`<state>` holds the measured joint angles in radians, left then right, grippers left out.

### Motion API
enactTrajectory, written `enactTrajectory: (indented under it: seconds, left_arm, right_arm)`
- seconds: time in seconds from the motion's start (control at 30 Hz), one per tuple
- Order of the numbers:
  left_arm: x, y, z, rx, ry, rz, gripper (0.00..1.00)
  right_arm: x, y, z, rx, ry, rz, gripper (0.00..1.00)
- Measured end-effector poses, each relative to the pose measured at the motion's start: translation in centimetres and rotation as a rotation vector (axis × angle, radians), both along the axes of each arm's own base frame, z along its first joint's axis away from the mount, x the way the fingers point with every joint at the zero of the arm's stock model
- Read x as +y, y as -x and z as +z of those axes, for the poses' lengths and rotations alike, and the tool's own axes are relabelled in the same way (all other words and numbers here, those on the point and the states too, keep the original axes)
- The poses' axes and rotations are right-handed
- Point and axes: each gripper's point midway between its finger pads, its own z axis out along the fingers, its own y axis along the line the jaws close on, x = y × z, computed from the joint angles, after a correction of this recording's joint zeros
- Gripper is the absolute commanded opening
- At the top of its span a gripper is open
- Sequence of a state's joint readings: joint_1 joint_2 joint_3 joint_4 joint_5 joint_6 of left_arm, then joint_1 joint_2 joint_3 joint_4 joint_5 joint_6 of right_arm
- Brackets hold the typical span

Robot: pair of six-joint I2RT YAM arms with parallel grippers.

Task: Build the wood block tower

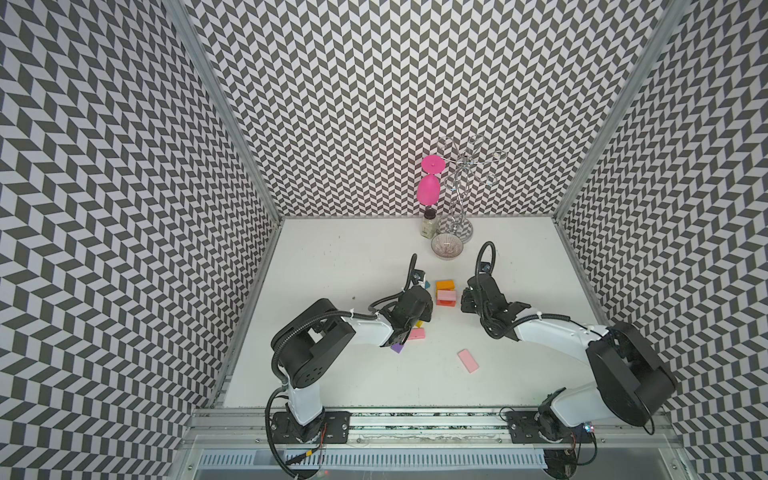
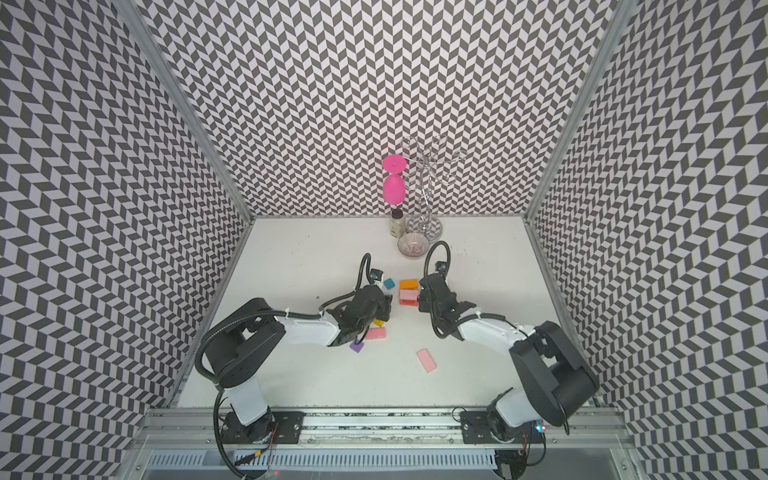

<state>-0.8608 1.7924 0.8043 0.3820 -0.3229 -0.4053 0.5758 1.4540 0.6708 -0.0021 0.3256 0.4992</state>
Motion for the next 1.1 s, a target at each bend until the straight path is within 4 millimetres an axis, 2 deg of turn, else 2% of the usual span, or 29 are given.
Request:
enactTrajectory:
  seconds: [0.13, 0.23, 0.43, 0.77, 1.1]
  left_arm:
    - [0.7, 1.5, -1.7, 0.023, -0.008, -0.033, 0.43]
    - [0.8, 2.1, -2.2, 0.029, -0.009, -0.063, 0.43]
    - [-0.6, 2.1, -1.7, 0.006, 0.026, -0.122, 0.43]
    - [-1.9, 2.0, -2.3, 0.009, 0.028, -0.173, 0.44]
    - [-2.8, 1.2, -2.1, -0.004, 0.032, -0.176, 0.44]
  right_arm:
    - [0.1, 1.7, -1.8, 0.028, -0.015, 0.033, 0.33]
    - [0.7, 2.3, -2.5, 0.042, -0.03, 0.063, 0.32]
    - [1.9, 1.8, -2.8, 0.027, -0.067, 0.094, 0.32]
    - [2.4, 1.8, -5.0, 0.07, -0.051, 0.116, 0.28]
    - [3.1, 0.8, -5.3, 0.057, -0.048, 0.128, 0.25]
